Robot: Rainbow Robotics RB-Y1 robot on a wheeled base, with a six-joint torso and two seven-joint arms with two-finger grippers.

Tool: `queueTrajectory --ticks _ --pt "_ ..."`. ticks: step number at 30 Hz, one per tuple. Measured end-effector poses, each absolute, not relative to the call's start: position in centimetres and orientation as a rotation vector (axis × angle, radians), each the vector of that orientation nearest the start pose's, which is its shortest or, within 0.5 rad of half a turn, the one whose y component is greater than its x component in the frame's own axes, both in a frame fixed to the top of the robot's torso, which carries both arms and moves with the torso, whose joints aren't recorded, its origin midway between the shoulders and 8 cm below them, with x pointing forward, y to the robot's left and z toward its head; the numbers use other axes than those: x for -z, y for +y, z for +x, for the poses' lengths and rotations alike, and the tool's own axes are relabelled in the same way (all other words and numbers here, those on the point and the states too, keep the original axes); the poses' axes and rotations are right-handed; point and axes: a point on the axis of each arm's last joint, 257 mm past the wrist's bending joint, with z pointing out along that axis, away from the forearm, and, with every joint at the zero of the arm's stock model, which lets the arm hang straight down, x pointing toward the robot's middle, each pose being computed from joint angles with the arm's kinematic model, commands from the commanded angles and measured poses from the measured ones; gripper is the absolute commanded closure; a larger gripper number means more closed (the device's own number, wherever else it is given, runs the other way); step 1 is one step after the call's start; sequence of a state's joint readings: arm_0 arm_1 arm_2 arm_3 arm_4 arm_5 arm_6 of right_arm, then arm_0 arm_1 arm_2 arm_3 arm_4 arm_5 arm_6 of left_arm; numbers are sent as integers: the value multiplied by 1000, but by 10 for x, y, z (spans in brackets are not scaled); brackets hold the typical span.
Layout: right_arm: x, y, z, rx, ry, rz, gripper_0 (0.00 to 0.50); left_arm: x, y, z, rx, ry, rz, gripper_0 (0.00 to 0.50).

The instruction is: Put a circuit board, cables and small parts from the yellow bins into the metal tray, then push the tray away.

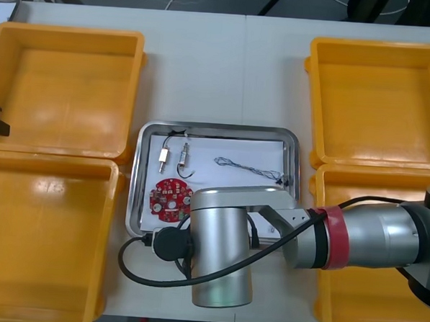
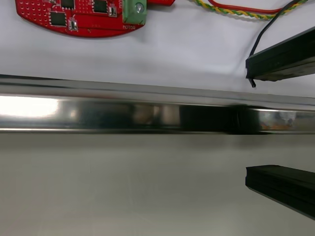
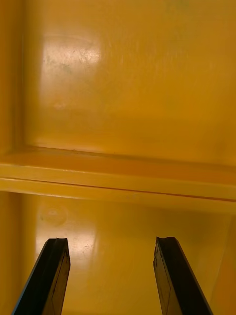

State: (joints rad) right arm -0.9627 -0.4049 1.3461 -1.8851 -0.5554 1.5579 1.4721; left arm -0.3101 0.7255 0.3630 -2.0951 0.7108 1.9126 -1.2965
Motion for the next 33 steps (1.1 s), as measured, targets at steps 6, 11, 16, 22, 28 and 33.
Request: queueTrajectory --ticks 6,11,16,22,28,33 --pt "326 8 342 399 1974 -1968 389 124 395 420 -40 2547 -162 0" --pt "325 8 343 403 1971 -1966 500 124 393 419 -28 2550 -153 0" --pt "324 9 345 405 1963 -1960 500 125 388 419 -10 2555 -140 0" --pt "320 10 354 426 1941 -1940 500 125 386 419 -1 2557 -133 0" --pt "307 6 374 471 1908 -1909 500 125 386 419 0 2557 -133 0" --pt "294 -2 393 524 1884 -1880 500 125 386 419 0 2557 -132 0"
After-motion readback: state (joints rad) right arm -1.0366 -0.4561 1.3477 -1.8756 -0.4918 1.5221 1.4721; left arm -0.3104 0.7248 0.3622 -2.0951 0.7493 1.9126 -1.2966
